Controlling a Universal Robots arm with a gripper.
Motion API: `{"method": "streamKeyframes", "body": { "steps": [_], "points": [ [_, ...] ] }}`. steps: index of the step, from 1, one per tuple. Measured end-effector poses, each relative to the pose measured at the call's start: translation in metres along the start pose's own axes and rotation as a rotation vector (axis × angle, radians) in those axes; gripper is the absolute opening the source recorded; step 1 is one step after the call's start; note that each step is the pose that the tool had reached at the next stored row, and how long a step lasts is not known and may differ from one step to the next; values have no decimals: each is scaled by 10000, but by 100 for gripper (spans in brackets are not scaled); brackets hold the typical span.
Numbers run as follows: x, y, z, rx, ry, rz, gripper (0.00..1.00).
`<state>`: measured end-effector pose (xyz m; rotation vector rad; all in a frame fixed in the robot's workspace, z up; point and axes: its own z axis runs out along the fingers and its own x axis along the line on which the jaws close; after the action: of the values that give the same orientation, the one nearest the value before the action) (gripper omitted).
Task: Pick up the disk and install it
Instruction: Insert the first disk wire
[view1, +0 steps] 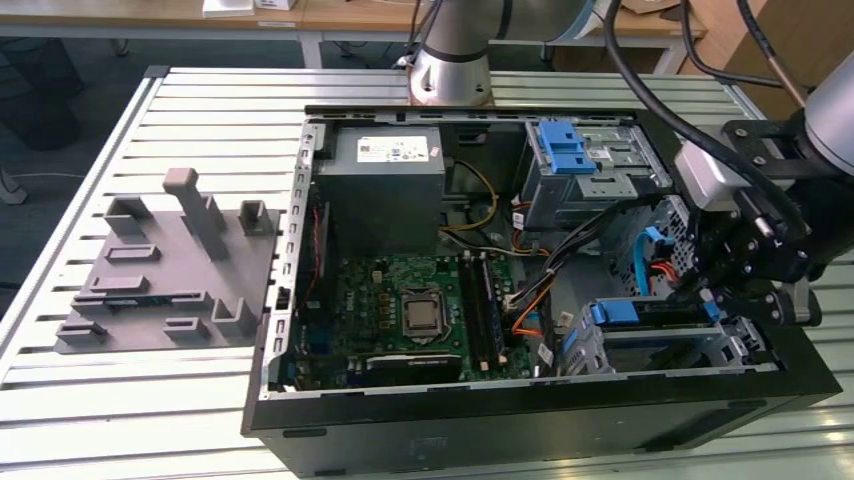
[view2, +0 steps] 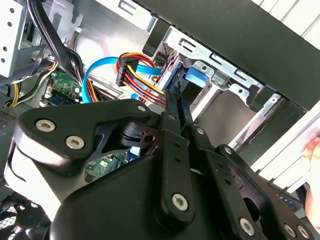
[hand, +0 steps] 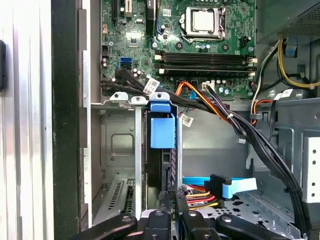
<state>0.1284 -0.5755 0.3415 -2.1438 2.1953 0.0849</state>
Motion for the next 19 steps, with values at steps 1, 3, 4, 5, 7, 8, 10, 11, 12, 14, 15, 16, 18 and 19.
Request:
{"method": "streamKeyframes", "body": {
  "steps": [1,3,4,5,7,8,10,11,12,14,15,16,18,19],
  "points": [
    [0,-2,1,-30,0,19,16],
    [1,-3,3,-73,3,59,16],
    [1,-3,4,-75,3,61,16],
    [1,-3,4,-75,2,61,16],
    [1,-4,4,-76,3,61,16],
    [1,-4,4,-76,3,60,16],
    [1,-15,7,-92,5,61,16],
    [1,-22,7,-98,7,61,16],
    [1,-23,7,-102,14,63,16],
    [1,-26,9,-114,26,63,16],
    [2,-27,12,-118,32,66,16],
    [2,-28,14,-121,36,71,16],
    [3,-29,21,-124,35,102,16],
    [3,-29,23,-124,36,115,16]
  ]
}}
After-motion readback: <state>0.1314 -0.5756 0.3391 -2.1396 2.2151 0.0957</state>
